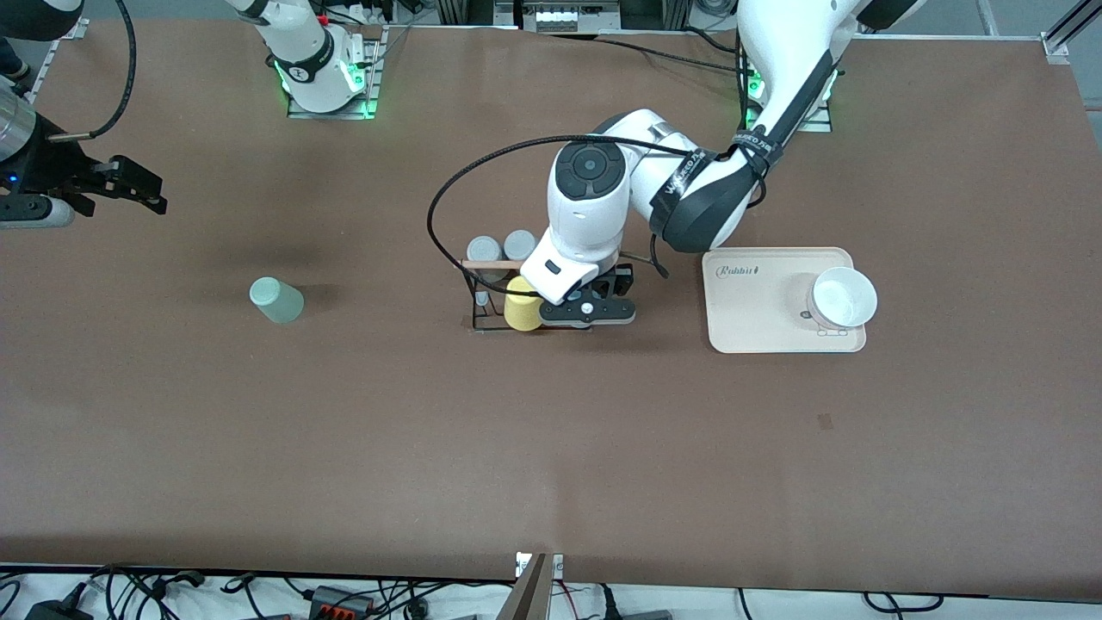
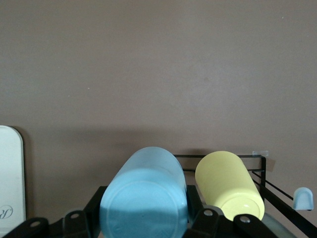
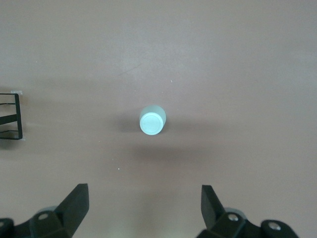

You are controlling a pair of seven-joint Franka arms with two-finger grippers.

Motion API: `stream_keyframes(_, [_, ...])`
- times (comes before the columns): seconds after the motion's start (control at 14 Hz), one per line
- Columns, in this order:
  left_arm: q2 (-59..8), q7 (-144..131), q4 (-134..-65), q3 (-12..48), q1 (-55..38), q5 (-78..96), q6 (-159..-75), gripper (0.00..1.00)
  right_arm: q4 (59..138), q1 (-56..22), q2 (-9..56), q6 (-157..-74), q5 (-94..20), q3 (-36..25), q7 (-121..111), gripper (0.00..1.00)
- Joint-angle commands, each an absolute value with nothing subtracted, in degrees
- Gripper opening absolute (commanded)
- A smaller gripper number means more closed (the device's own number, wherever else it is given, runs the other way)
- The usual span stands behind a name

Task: Hang scattered cups on rack with three cups
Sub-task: 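Carry the light blue cup with the left gripper to the rack, then hang the blue cup on the rack while the right gripper reaches out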

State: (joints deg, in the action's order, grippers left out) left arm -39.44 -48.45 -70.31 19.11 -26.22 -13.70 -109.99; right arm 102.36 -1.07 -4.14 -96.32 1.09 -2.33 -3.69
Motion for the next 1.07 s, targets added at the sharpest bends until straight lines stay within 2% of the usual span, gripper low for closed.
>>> stream_keyframes(0.0, [-40.5, -49.0, -69.5, 19.0, -27.2, -15.2, -111.3, 0.22, 102.8, -0.8, -4.6, -96.5, 1.8, -2.2, -3.7, 1.00])
stream_keyframes(1.0, [-41.0, -48.3, -74.7, 19.0, -28.6, -15.5, -112.2, 0.27, 103.3, -1.0, -4.4, -96.1, 1.6, -2.2, -3.4, 1.00])
